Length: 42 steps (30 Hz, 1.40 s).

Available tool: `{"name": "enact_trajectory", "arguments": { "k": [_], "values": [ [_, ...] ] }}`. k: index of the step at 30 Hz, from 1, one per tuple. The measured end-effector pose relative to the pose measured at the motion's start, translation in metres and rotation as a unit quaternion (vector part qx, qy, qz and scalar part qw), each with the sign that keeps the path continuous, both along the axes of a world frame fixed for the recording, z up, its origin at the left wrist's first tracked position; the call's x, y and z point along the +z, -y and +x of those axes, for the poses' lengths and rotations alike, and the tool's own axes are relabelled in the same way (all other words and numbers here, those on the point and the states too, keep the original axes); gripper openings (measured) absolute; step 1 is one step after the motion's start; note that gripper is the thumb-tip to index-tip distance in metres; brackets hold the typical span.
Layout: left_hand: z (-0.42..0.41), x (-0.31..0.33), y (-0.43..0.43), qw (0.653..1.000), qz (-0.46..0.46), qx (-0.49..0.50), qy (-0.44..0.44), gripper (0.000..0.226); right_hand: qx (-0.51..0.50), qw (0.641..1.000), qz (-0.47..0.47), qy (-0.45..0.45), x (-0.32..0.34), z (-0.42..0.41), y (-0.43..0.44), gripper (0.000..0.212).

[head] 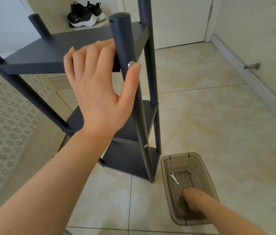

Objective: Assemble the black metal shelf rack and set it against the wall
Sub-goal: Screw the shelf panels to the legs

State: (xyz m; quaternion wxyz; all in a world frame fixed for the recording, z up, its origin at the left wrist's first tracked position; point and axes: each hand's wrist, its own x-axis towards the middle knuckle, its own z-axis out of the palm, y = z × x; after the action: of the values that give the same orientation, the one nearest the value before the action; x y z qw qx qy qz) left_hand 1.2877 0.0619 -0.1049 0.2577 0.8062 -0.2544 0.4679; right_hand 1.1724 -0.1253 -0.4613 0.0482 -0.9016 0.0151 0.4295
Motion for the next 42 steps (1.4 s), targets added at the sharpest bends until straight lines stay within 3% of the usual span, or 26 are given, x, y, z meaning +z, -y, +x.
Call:
{"name": "enact_trajectory", "arguments": {
  "k": [4,11,20,22,26,32,36,39,42],
  "values": [
    [0.000,-0.002,-0.001,1.000,0.002,-0.001,-0.012,0.040,-0.025,0.999,0.020,0.024,0.022,0.013,-0.002,0.034],
    [-0.001,0.002,-0.005,0.999,0.022,-0.005,-0.033,0.039,-0.044,0.991,0.074,0.104,0.118,0.060,0.002,0.012],
    [-0.009,0.013,-0.011,0.991,0.067,-0.014,-0.119,0.051,-0.080,0.936,0.252,0.234,0.284,0.068,0.007,0.006],
    [-0.011,0.017,-0.014,0.988,0.075,-0.015,-0.137,0.054,-0.105,0.909,0.302,0.266,0.308,0.063,0.002,0.015],
    [-0.016,0.023,-0.018,0.981,0.074,-0.027,-0.177,0.058,-0.218,0.830,0.418,0.297,0.327,0.049,-0.012,0.009],
    [-0.022,0.041,-0.022,0.969,0.070,-0.048,-0.232,0.047,-0.428,0.644,0.547,0.322,0.323,0.048,-0.036,0.019],
    [-0.019,0.061,-0.026,0.952,0.120,-0.039,-0.277,0.050,-0.475,0.549,0.606,0.326,0.319,0.059,-0.056,0.020],
    [-0.013,0.072,-0.027,0.936,0.203,-0.044,-0.284,0.051,-0.489,0.512,0.630,0.319,0.315,0.069,-0.072,0.020],
    [-0.007,0.080,-0.029,0.927,0.202,-0.084,-0.305,0.048,-0.466,0.528,0.623,0.340,0.308,0.075,-0.085,0.023]
  ]
}}
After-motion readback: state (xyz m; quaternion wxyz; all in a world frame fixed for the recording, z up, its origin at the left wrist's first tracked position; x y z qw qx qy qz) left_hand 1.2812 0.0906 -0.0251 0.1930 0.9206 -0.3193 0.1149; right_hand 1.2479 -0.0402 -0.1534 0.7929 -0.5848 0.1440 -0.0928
